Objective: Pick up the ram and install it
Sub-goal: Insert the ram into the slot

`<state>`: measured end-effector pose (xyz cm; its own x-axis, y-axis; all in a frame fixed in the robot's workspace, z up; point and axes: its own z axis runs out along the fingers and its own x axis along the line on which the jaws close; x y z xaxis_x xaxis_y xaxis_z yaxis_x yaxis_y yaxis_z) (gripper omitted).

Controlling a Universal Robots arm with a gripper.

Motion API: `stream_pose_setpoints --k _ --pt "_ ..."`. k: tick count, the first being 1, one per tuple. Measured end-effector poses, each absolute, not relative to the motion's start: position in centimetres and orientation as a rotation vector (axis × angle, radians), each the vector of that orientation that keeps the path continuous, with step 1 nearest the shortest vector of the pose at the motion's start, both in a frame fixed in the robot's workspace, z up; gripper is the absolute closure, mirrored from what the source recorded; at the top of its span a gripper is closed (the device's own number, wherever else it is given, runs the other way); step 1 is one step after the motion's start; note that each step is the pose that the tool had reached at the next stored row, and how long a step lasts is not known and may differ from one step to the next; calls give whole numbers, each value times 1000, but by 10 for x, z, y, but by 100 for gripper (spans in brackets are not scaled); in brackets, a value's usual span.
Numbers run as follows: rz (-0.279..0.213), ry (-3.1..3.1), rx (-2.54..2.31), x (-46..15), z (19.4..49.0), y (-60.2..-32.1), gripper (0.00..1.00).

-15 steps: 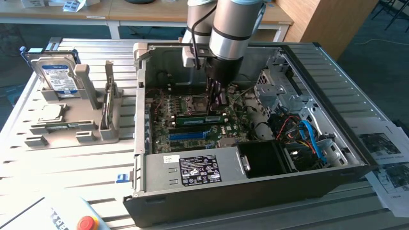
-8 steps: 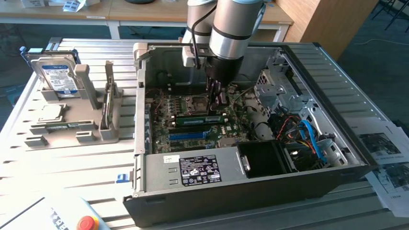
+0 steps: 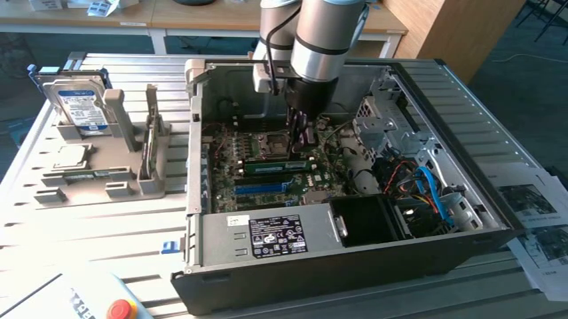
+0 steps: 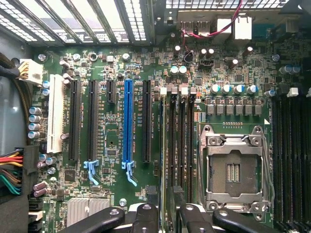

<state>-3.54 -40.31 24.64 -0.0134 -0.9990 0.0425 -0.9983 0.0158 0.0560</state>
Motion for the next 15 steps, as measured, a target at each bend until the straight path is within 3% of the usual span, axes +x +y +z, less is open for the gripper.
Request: stream_pose_setpoints --k 15 --pt "-16 -2188 2157 -35 263 -403 75"
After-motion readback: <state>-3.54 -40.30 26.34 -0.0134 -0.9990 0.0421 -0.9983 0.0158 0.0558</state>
